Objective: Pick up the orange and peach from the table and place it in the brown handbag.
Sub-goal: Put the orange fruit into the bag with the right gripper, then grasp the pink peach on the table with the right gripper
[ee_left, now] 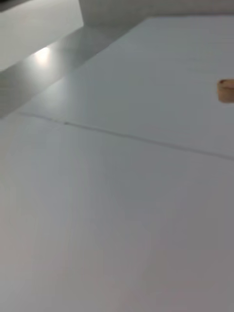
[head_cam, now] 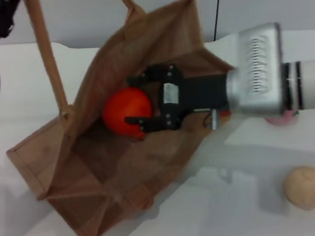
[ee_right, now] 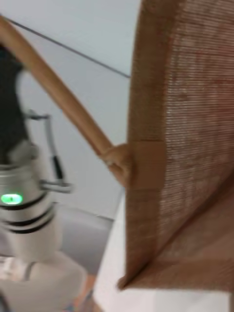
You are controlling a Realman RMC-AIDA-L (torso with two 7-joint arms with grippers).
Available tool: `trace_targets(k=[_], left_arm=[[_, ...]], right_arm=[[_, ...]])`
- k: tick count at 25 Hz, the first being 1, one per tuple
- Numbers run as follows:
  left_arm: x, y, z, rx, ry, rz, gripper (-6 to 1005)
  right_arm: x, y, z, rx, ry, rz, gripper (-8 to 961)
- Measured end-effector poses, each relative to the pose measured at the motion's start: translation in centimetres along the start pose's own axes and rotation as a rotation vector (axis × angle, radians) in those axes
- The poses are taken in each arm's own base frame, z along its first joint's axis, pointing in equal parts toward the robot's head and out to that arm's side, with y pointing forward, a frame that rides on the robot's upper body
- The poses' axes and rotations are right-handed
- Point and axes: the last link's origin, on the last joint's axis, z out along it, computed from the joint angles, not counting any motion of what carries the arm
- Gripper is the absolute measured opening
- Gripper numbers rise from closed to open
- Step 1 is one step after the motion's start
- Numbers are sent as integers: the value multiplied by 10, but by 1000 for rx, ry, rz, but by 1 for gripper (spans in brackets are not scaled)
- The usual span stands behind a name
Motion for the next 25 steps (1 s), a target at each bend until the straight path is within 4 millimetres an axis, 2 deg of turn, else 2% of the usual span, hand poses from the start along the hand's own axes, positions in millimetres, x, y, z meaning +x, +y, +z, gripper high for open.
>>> trace_targets(k=[4, 8, 16, 20, 25], left_arm=[[1, -5, -9, 60, 5, 14, 118], [2, -9, -18, 109, 15, 33, 118], [0, -11, -26, 159, 40, 53, 119], [-1, -12, -25, 164, 35, 53, 119], [-2, -12, -25, 165, 30, 52, 118]], right_arm=[[2, 3, -28, 14, -90, 19, 731], [13, 1, -60, 95, -128, 59, 797], [47, -17, -123, 317, -17, 202, 814], [63, -22, -142, 381, 67, 290, 814], [85, -22, -147, 408, 221, 354, 814]])
